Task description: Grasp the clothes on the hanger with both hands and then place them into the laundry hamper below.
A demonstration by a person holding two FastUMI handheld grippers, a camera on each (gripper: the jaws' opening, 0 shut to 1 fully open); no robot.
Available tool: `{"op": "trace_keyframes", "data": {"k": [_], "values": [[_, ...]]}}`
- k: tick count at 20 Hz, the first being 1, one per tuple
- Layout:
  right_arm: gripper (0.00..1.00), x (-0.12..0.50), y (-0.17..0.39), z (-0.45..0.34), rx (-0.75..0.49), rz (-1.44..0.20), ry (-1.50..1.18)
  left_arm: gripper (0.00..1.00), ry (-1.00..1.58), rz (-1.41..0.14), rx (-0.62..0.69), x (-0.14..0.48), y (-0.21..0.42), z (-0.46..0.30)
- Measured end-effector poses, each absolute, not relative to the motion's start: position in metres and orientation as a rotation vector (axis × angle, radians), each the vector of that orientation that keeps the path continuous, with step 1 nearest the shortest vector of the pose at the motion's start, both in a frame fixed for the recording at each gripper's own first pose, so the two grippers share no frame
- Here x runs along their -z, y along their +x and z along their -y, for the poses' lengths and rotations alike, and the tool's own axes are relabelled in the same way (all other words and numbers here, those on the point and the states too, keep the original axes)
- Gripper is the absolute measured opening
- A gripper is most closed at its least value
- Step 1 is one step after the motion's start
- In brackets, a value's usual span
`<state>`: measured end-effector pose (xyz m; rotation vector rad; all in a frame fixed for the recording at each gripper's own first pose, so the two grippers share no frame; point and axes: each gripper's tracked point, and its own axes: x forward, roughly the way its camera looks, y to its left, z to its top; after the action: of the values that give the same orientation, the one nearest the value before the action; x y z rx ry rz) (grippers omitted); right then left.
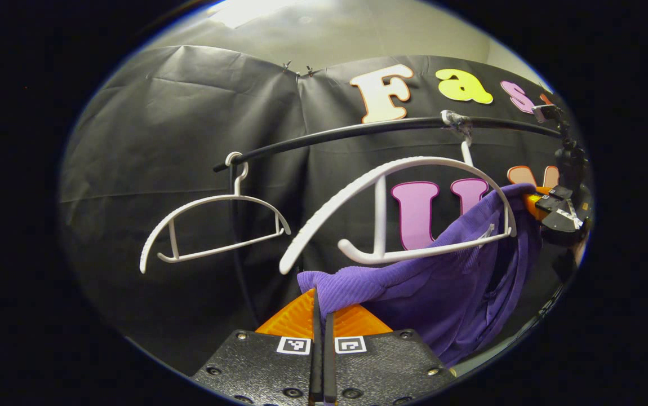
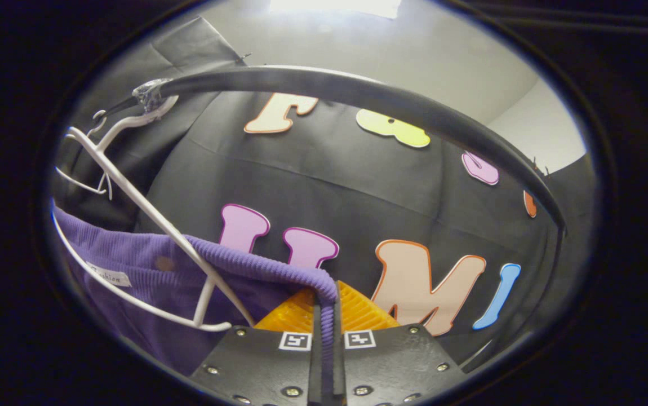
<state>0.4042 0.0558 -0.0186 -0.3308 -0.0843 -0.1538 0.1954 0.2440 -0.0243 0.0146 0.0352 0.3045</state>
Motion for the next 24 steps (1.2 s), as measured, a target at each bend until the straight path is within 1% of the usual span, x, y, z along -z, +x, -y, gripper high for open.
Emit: {"op": "trace_keyframes", "data": {"k": [2, 3, 14, 22, 23, 24], "values": [[0.07, 0.027, 0.402, -0.049, 0.167, 0.073, -0.329, 0.0, 0.012, -0.044, -0.287, 0.027, 0.199, -0.238], [0.07, 0.031, 0.401, -0.045, 0.175, 0.063, -0.327, 0.01, 0.009, -0.049, -0.277, 0.029, 0.2, -0.234], [0.07, 0.079, 0.388, -0.015, 0.225, -0.051, -0.323, 0.01, 0.054, -0.087, -0.186, 0.043, 0.208, -0.202], [0.07, 0.109, 0.368, -0.014, 0.217, -0.119, -0.305, 0.01, 0.058, -0.125, -0.15, 0.058, 0.209, -0.192], [0.07, 0.112, 0.365, -0.015, 0.213, -0.127, -0.302, 0.04, 0.061, -0.13, -0.145, 0.059, 0.209, -0.191], [0.07, 0.115, 0.361, -0.016, 0.211, -0.134, -0.301, 0.01, 0.064, -0.135, -0.139, 0.061, 0.209, -0.189]]}}
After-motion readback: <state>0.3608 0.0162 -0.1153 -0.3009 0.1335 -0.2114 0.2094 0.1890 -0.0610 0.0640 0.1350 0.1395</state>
